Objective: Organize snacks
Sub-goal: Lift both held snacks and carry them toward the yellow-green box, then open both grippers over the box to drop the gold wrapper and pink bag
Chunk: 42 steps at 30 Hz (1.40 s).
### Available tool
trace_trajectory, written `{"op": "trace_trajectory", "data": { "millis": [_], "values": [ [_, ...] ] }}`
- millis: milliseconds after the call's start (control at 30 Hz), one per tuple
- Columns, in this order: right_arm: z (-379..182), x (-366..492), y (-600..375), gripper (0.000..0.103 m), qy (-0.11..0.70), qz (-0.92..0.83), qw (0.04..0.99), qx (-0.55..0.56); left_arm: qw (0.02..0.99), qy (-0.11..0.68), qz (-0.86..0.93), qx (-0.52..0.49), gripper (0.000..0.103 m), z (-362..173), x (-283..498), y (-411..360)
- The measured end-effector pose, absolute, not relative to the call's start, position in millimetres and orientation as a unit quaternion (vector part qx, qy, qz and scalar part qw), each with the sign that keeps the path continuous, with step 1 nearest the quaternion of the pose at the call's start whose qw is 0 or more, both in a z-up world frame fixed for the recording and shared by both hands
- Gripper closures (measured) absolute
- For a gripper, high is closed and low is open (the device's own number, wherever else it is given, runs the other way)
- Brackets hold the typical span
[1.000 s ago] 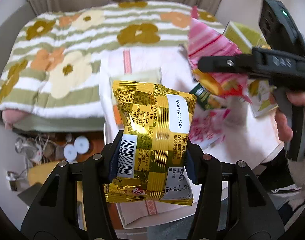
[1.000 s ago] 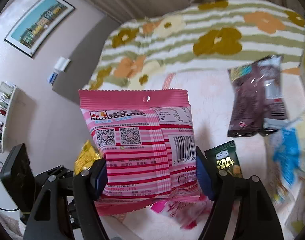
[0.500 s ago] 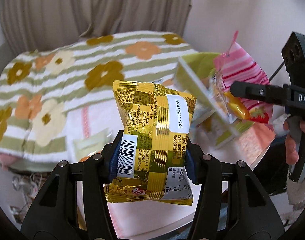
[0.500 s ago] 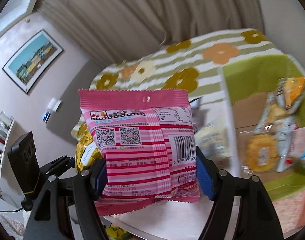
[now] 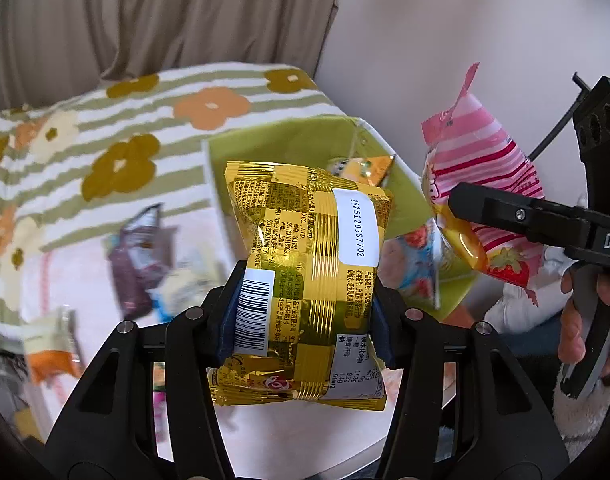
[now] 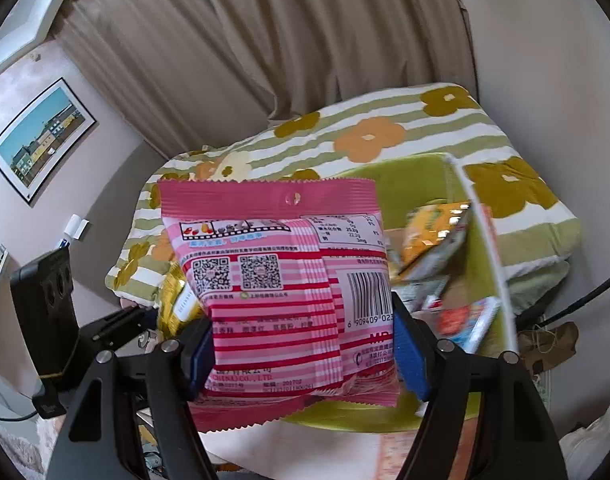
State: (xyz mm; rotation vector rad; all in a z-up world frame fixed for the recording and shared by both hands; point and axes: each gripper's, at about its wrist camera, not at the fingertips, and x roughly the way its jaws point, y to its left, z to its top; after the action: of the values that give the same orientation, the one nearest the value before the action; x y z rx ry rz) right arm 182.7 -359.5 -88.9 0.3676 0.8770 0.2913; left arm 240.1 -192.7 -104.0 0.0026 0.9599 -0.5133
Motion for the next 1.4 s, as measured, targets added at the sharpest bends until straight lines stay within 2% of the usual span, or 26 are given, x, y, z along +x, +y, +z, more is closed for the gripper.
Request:
{"op": "trace_trajectory", "data": {
  "millis": [333, 367, 467, 667, 933, 1067, 1100, 1167, 1200, 1300, 1400],
  "values": [
    [-115, 210, -398, 0.033, 0.446, 0.151, 0.862, 0.190, 0.840, 0.499, -0.213, 0.000, 0.053, -142, 268, -237],
    [-118, 213, -400, 0.033, 0.448, 0.151, 0.860, 0.192, 0.840, 0.501, -0.209, 0.006, 0.047, -145, 272, -241],
    [-124, 219, -403, 0.033, 0.452, 0.150, 0.857, 0.199, 0.838, 0.508, -0.197, 0.015, 0.001, -151, 278, -242],
    [-126, 224, -403, 0.033, 0.458, 0.145, 0.855, 0.194, 0.841, 0.506, -0.189, 0.027, 0.001, -147, 279, -225],
    [-132, 228, -371, 0.033, 0.477, 0.137, 0.859, 0.123, 0.849, 0.501, -0.165, 0.028, 0.001, -141, 273, -191],
    [-136, 230, -365, 0.032, 0.476, 0.146, 0.857, 0.131, 0.853, 0.497, -0.158, 0.025, 0.001, -138, 272, -185],
    [-136, 231, -364, 0.031, 0.472, 0.144, 0.860, 0.133, 0.854, 0.495, -0.157, 0.025, 0.001, -138, 271, -184],
    [-134, 229, -363, 0.017, 0.452, 0.134, 0.873, 0.124, 0.856, 0.493, -0.151, 0.024, 0.001, -137, 270, -183],
    [-132, 226, -363, 0.002, 0.440, 0.134, 0.880, 0.121, 0.857, 0.493, -0.149, 0.023, 0.001, -136, 268, -181],
    [-122, 213, -361, 0.000, 0.402, 0.136, 0.901, 0.090, 0.858, 0.494, -0.143, 0.024, 0.001, -136, 261, -177],
    [-120, 205, -364, 0.000, 0.403, 0.133, 0.902, 0.086, 0.858, 0.495, -0.136, 0.025, 0.001, -137, 252, -171]
  ]
}}
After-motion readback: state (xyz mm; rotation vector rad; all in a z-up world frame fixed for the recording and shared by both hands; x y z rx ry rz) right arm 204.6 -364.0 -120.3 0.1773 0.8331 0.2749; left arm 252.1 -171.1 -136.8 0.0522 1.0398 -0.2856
